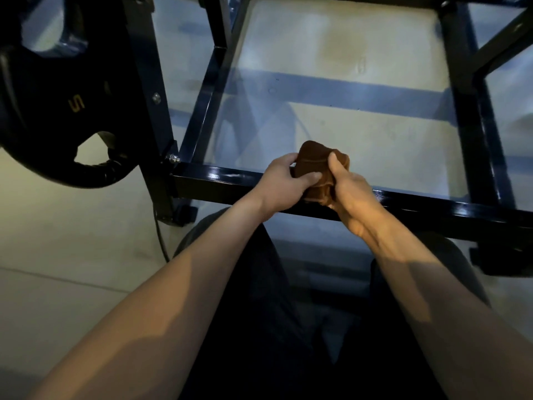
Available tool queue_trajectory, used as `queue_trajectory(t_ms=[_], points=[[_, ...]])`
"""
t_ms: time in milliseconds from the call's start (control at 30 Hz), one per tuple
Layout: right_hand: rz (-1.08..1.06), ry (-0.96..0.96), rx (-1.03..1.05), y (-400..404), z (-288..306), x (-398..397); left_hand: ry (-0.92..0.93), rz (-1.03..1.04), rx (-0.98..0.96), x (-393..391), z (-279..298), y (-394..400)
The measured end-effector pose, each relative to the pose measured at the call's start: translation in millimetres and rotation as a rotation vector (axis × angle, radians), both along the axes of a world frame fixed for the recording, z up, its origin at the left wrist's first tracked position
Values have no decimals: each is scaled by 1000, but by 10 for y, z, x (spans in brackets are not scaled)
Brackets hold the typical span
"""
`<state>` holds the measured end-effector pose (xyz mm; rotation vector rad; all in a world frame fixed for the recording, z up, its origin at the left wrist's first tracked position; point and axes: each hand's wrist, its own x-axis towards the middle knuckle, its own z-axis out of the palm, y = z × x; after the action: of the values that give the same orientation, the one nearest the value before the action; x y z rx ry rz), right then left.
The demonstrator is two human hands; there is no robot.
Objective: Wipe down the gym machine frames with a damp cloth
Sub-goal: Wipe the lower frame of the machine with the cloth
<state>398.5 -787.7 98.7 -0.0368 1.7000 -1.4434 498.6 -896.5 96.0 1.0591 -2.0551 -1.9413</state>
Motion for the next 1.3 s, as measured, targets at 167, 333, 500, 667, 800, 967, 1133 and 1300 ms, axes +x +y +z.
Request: queue_trajectory(t_ms=[167,333,500,667,800,967,1133,1300], points=[[9,-196,-86,-73,-59,99,-59,-47,-207,135,-89,-53],[-121,78,15,-48,-113,-154,-186,-41,-326,78,-121,-83],[65,708,521,274,-202,-700,-704,-602,-843,31,-308,-219],[182,871,968,378,-423,-709,-822,-705,-971,7,-510,-373],[222,893,806,119,-529,-479,-791,-622,-1024,-126,-478,-378],[427,1037,733,173,-557,-443,-745,-529,-965,-163,-503,-422],[139,880,883,318,-592,-719,-724,-510,-989,-169,-539,-462],[342,995,644,14,-568,-185,-704,-498,-1032,-147,-592,-496]])
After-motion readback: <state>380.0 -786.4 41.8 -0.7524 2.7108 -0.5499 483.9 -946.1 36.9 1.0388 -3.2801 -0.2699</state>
